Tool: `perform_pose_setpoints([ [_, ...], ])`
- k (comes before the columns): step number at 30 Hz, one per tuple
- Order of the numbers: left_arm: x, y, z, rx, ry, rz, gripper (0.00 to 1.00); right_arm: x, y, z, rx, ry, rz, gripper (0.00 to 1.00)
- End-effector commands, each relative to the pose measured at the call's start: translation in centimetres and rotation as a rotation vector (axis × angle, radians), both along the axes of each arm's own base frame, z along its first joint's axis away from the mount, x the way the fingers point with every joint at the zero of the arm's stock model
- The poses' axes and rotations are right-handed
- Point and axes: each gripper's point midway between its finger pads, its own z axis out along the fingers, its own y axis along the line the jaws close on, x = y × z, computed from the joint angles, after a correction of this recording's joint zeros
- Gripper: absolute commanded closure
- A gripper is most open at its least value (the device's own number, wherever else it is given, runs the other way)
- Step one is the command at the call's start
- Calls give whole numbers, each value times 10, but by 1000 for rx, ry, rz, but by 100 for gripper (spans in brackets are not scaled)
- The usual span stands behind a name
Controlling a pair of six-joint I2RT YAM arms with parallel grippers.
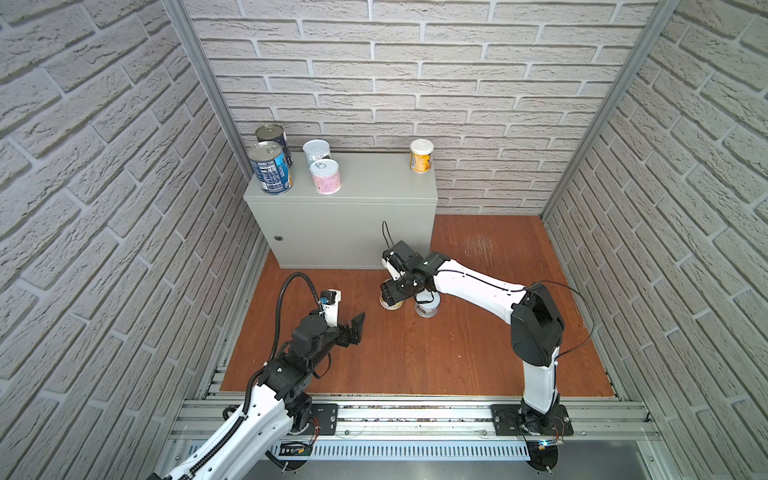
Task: Place and organize the canned foods onto the counter
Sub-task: 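Lift the yellow-labelled can with the right gripper toward the left gripper, then reach the left gripper to the yellow-labelled can held by the right gripper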
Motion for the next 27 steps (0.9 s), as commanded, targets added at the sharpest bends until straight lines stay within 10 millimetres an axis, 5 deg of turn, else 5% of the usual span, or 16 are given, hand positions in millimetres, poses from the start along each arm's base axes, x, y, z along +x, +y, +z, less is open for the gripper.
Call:
perform_pose_setpoints([
  [1, 0, -17, 18, -31, -67, -74, 2, -5, 3, 43, 108, -46, 1, 67],
  [13, -13, -68, 38, -95, -132, -343, 2, -46, 5, 96, 385, -1, 29, 67],
  [20, -29, -103, 46, -55, -172, -523, 5, -58, -8, 98, 375, -1, 25, 71],
  [27, -27, -115, 58, -39, -227, -555, 14, -73, -11, 105, 429, 16, 43, 72],
])
